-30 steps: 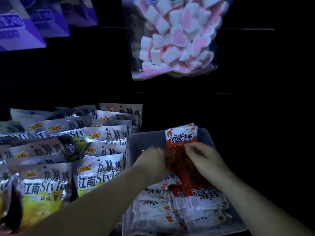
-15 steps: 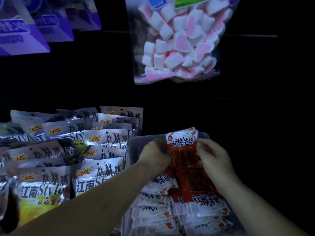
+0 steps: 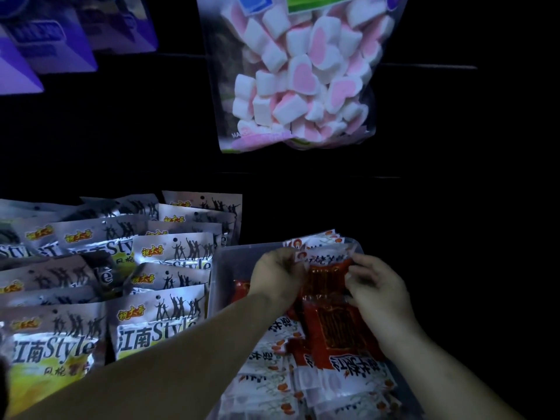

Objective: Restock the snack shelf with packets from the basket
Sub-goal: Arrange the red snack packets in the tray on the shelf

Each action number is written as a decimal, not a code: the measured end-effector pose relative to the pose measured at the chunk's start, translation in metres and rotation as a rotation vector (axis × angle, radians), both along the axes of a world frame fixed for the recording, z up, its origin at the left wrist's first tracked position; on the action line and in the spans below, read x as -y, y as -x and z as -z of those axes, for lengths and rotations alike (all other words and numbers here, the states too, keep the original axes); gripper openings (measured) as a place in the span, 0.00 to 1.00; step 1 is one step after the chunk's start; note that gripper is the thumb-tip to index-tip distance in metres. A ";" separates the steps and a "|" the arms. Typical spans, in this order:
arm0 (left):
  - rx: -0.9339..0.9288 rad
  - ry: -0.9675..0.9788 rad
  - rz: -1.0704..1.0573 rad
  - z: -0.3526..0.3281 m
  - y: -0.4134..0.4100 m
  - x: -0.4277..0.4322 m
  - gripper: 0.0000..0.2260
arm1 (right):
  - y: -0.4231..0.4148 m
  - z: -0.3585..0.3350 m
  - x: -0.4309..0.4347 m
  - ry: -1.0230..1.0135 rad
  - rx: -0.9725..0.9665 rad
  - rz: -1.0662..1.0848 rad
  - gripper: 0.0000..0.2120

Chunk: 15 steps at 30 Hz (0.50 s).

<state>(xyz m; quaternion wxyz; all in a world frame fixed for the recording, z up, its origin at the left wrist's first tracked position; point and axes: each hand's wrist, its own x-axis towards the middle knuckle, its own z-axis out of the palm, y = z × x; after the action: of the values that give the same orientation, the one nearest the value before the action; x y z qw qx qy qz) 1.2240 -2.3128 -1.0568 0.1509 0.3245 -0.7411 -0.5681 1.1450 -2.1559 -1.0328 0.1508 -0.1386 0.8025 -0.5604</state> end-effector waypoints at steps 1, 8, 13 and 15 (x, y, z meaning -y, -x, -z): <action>-0.059 0.011 -0.002 -0.007 -0.001 0.000 0.05 | 0.000 -0.003 0.000 0.018 0.004 0.008 0.19; -0.292 -0.128 0.142 -0.077 -0.035 -0.003 0.05 | -0.002 -0.035 -0.004 0.159 0.025 -0.175 0.26; -0.281 -0.330 0.030 -0.091 -0.055 -0.012 0.05 | -0.013 -0.049 -0.011 0.158 0.213 -0.210 0.08; -0.249 -0.466 0.016 -0.091 -0.062 -0.021 0.10 | -0.018 -0.050 -0.015 0.192 0.259 -0.217 0.09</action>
<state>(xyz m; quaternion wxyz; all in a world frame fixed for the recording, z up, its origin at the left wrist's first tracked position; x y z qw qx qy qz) 1.2859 -2.2915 -0.9659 0.1573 0.2723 -0.5684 -0.7603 1.1627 -2.1412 -0.9830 0.2985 -0.1647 0.6996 -0.6279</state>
